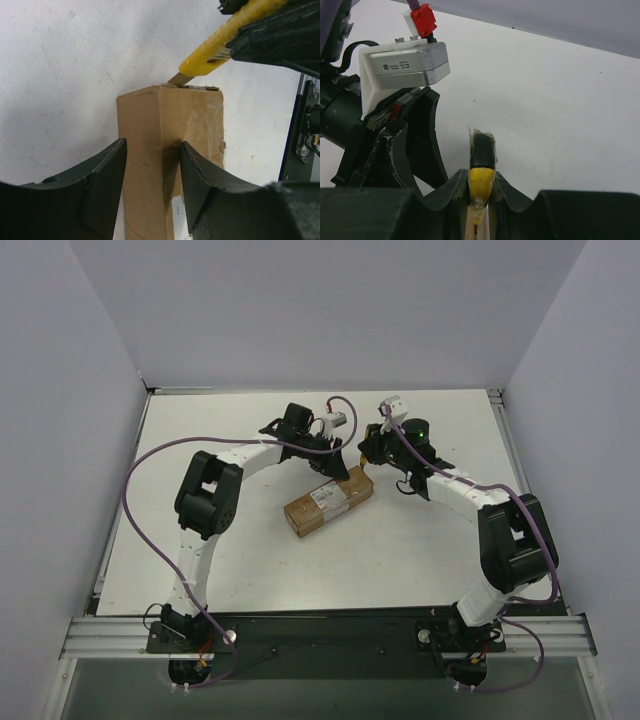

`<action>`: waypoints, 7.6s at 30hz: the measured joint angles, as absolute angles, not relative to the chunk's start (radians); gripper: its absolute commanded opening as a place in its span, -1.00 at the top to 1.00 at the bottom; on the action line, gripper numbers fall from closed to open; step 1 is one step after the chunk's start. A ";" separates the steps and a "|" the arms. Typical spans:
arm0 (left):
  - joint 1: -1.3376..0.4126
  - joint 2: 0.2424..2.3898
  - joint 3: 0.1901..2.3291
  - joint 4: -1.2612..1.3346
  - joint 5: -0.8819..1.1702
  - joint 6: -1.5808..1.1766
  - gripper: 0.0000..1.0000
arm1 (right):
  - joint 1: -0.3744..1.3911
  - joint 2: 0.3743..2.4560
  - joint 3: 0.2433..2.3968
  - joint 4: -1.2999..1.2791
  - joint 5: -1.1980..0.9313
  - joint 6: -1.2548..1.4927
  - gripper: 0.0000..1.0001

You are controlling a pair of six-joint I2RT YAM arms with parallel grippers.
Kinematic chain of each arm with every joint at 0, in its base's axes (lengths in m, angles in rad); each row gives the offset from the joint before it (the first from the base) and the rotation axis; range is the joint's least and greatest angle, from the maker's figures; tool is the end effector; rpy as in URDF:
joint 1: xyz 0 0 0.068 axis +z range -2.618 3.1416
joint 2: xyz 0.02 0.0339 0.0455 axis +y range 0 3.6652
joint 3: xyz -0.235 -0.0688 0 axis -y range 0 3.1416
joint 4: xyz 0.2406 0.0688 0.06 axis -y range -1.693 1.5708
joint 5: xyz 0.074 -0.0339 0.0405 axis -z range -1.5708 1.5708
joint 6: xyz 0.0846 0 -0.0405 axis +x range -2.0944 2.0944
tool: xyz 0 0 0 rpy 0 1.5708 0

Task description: Unpack the express box

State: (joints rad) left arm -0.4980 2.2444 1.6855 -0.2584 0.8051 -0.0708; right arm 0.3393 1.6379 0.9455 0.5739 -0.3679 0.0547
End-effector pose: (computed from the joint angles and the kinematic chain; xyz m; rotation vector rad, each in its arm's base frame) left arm 0.4041 -0.2891 0.1237 0.8899 2.2248 -1.2280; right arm 0.3776 0.1655 0.2225 -0.5176 1.6380 0.6038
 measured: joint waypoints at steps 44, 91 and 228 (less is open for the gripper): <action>-0.510 2.244 1.709 -0.278 0.793 -0.115 -0.07 | 0.402 1.496 0.788 0.577 -0.242 -0.024 1.00; -0.551 2.159 1.383 0.269 0.895 -0.429 1.00 | 0.481 1.405 0.690 0.603 -0.009 -0.029 1.00; -0.267 1.853 1.087 0.146 0.735 -0.101 -0.17 | 0.552 1.787 1.285 0.160 -0.211 -0.026 1.00</action>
